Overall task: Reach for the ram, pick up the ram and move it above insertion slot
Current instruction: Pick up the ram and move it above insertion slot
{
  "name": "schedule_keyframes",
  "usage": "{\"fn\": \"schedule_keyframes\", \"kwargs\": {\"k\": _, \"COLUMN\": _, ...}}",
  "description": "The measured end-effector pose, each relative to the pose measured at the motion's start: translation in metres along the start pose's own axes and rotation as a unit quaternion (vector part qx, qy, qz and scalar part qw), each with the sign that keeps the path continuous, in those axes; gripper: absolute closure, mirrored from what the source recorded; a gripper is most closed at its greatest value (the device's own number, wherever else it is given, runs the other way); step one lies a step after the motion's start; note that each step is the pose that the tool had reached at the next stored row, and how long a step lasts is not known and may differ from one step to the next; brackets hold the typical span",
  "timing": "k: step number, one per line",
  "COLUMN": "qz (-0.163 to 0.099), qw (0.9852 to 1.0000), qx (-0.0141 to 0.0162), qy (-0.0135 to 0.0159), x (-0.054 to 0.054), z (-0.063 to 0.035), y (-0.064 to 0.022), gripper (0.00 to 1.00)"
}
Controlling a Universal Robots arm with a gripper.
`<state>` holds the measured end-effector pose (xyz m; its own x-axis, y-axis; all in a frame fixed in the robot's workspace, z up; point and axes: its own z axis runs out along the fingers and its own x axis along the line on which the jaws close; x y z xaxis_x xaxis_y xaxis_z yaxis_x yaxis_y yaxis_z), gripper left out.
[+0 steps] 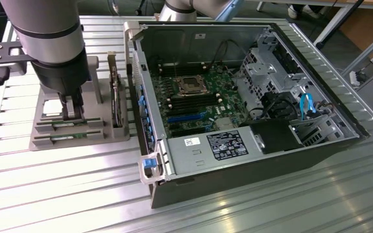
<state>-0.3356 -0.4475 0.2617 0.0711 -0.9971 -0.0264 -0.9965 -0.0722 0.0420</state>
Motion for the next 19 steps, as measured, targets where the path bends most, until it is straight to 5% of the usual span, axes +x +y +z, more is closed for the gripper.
{"fn": "schedule_keyframes", "kwargs": {"k": 19, "qz": 0.0, "qw": 1.0, "qx": 0.0, "qy": 0.0001, "x": 0.007, "z": 0.012, "y": 0.0109, "gripper": 0.7}}
